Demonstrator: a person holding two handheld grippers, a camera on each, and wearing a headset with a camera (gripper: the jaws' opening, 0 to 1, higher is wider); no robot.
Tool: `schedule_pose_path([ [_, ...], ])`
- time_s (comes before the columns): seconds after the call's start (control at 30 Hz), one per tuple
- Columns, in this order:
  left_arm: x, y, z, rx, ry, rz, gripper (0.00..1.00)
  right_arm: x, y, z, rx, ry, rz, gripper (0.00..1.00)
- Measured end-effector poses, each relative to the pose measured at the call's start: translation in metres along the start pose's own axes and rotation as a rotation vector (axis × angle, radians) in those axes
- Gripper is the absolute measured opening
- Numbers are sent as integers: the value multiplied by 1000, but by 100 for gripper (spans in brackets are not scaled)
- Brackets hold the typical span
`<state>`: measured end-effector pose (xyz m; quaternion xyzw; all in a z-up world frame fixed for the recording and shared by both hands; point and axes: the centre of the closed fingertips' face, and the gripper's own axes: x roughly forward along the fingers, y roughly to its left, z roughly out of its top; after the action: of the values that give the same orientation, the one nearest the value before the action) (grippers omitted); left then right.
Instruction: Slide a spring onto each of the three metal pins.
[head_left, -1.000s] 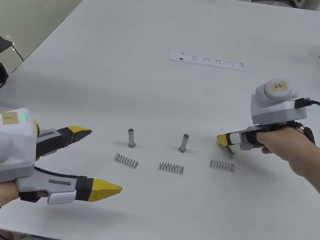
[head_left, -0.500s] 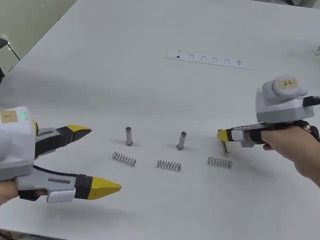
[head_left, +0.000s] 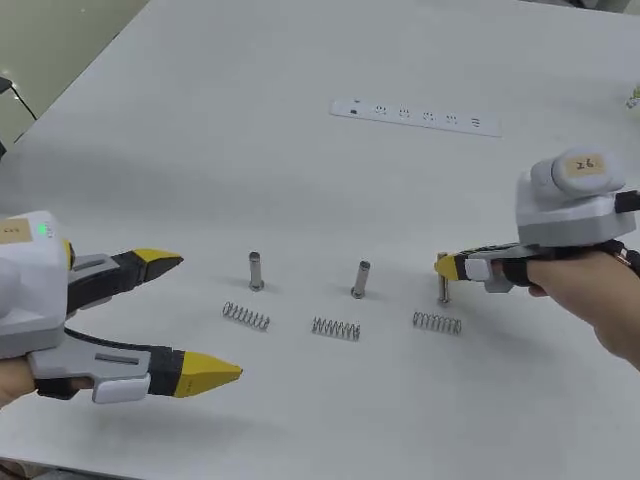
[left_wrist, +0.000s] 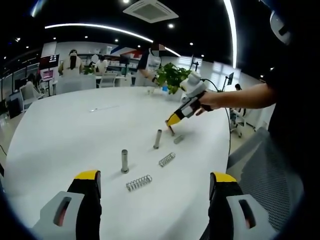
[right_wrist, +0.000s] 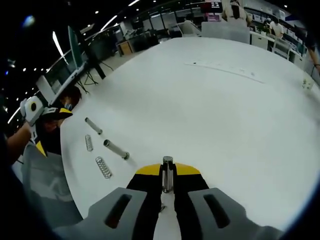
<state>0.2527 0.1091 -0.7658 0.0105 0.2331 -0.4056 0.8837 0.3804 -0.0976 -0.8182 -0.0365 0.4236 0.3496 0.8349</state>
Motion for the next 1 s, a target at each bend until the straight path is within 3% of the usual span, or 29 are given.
schedule_pose_path([
  [1.0,0,0,2,-1,-4,0,86,-15,5,-10,-119,-8,-19,6],
])
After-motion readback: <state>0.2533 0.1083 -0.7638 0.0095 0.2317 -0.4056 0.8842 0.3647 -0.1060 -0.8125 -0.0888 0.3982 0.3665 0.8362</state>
